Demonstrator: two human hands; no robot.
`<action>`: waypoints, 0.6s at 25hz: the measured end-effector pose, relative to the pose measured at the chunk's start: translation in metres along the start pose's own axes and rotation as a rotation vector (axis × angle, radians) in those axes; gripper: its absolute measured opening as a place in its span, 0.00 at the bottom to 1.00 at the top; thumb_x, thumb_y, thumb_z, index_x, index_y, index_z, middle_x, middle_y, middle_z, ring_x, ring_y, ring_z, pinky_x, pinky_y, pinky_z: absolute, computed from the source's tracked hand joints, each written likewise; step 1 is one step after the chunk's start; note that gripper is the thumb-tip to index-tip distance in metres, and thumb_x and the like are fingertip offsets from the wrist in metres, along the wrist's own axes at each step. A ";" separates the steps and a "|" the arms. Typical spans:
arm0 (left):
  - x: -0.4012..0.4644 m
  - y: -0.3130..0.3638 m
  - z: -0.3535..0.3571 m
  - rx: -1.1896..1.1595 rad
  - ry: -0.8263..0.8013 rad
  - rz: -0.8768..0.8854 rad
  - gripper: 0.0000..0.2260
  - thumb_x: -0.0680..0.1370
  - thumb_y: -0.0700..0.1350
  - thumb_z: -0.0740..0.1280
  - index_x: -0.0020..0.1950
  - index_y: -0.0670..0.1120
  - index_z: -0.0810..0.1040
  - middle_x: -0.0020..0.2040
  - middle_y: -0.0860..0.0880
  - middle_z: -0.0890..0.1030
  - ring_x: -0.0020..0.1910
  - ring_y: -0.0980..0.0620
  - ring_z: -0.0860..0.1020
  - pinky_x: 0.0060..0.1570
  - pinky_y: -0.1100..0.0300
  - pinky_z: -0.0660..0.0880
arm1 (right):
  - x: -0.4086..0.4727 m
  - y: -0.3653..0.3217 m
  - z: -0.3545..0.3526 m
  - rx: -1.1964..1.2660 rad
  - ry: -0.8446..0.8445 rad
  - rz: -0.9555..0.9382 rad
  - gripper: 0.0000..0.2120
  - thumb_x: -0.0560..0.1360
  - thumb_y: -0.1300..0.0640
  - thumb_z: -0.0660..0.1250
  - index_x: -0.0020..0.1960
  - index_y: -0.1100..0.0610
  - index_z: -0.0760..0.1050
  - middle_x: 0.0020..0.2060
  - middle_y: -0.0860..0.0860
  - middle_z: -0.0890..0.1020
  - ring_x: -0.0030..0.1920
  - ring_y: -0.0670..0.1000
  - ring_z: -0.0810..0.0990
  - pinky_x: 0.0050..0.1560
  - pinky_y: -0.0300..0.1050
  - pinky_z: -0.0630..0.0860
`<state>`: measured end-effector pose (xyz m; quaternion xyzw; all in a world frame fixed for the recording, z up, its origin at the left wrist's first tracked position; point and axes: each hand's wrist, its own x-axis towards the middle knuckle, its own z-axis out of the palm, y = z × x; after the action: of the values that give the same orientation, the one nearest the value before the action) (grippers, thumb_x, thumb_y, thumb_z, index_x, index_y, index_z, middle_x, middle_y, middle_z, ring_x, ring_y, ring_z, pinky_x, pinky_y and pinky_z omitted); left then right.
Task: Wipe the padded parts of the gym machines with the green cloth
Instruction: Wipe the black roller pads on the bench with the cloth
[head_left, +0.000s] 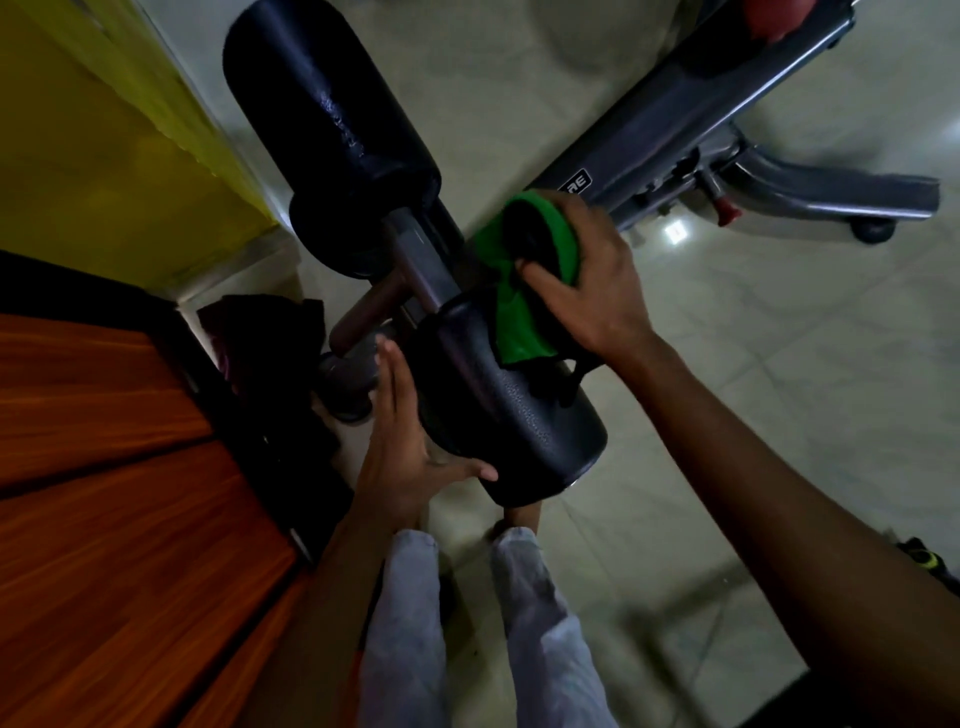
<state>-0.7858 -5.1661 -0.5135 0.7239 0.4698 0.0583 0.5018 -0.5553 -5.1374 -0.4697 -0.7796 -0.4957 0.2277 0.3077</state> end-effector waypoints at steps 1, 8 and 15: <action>0.003 0.004 0.002 0.010 0.005 -0.007 0.66 0.53 0.72 0.71 0.75 0.51 0.31 0.75 0.56 0.30 0.76 0.55 0.35 0.74 0.45 0.46 | -0.002 -0.002 0.004 -0.028 -0.027 -0.033 0.29 0.68 0.50 0.66 0.69 0.53 0.69 0.56 0.56 0.75 0.56 0.55 0.75 0.55 0.45 0.71; 0.009 0.014 0.001 0.024 -0.068 -0.051 0.69 0.50 0.70 0.74 0.75 0.50 0.32 0.75 0.55 0.31 0.74 0.57 0.32 0.74 0.53 0.47 | -0.067 0.000 0.034 -0.457 -0.147 -0.274 0.32 0.67 0.40 0.59 0.70 0.49 0.62 0.52 0.59 0.73 0.50 0.59 0.75 0.45 0.52 0.72; 0.010 0.011 0.003 0.028 -0.046 -0.018 0.64 0.56 0.68 0.72 0.75 0.50 0.32 0.74 0.57 0.29 0.74 0.58 0.33 0.73 0.54 0.51 | -0.166 0.033 0.005 -0.549 -0.141 -0.302 0.40 0.61 0.41 0.72 0.70 0.48 0.63 0.53 0.57 0.68 0.49 0.58 0.70 0.43 0.51 0.73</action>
<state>-0.7719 -5.1617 -0.5097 0.7276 0.4656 0.0306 0.5029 -0.6056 -5.2983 -0.4883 -0.7335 -0.6687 0.0905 0.0811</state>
